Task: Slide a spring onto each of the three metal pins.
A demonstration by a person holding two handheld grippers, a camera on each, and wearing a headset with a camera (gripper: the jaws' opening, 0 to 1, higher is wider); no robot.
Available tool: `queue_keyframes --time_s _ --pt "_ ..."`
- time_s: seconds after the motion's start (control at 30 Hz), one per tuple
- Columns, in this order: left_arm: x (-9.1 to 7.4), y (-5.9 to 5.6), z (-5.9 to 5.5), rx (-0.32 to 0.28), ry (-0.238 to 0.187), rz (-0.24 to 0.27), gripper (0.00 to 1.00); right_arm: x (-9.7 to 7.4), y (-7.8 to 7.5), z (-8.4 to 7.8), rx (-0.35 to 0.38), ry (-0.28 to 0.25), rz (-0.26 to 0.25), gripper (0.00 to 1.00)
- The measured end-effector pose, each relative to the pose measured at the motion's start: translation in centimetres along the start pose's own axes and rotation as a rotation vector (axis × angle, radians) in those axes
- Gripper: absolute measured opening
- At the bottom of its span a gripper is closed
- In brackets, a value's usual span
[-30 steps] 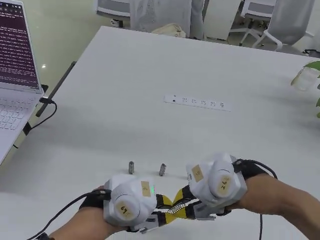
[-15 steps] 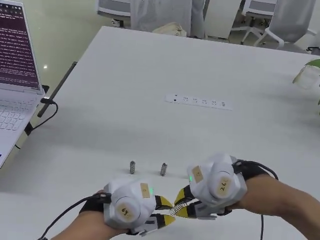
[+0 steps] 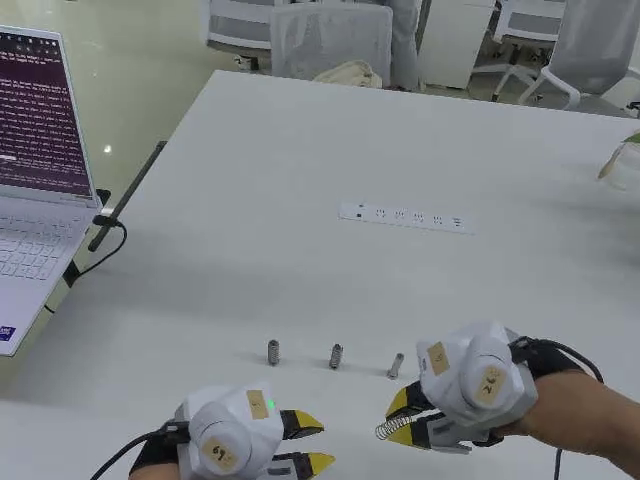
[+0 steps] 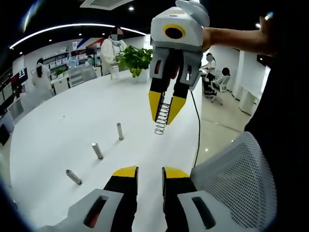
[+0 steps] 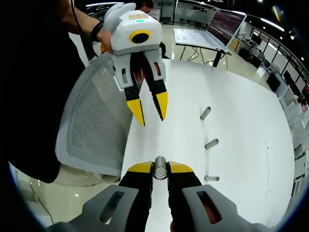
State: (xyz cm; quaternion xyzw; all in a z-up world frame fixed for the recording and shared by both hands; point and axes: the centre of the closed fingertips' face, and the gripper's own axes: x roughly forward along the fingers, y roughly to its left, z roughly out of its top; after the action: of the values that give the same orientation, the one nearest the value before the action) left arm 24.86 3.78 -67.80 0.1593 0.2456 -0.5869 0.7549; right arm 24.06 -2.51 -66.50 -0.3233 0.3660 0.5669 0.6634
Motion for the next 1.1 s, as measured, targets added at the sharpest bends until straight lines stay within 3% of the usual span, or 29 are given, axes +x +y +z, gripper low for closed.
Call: queue_keyframes --time_s 0.37,0.53,1.1 --pt "-1.8 2.2 -0.2 -0.039 -0.014 0.084 0.17 -0.7 -1.0 -1.6 0.037 0.013 -0.025 0.08" --pt "-2.8 3.4 -0.1 -0.076 -0.041 0.130 0.20 -0.9 -1.7 -2.3 0.053 0.020 -0.040 0.08" --pt "-6.3 5.7 -2.0 -0.166 -0.063 0.241 0.26 -1.1 -3.1 -4.0 0.083 0.050 -0.045 0.08"
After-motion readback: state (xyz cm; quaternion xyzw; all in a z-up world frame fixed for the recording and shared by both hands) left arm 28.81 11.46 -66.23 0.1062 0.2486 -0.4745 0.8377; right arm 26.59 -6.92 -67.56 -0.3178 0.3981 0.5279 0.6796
